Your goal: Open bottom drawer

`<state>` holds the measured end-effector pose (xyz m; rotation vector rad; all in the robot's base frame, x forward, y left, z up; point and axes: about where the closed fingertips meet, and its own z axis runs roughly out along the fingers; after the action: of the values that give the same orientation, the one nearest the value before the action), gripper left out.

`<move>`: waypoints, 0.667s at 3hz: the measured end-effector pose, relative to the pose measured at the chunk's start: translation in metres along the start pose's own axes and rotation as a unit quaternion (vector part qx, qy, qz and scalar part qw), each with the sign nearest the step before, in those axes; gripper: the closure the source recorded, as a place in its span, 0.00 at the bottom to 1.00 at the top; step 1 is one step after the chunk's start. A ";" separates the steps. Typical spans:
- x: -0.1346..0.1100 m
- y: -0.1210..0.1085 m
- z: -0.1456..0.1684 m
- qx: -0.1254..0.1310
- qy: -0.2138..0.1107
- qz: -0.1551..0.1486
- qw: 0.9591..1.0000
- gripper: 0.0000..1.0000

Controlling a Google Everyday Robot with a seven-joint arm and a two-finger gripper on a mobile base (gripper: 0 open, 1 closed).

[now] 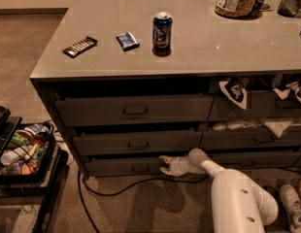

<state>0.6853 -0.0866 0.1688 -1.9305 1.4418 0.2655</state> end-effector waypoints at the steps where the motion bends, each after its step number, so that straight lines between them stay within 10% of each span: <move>1: -0.001 0.002 0.001 0.001 -0.007 0.003 1.000 1.00; 2: -0.002 0.001 0.001 0.002 -0.009 0.004 1.000 1.00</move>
Offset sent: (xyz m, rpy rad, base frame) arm -0.2250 -0.0078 -0.0499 0.8324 0.1729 -0.0412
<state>0.6837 -0.0850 0.1683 -1.9150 1.4372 0.2837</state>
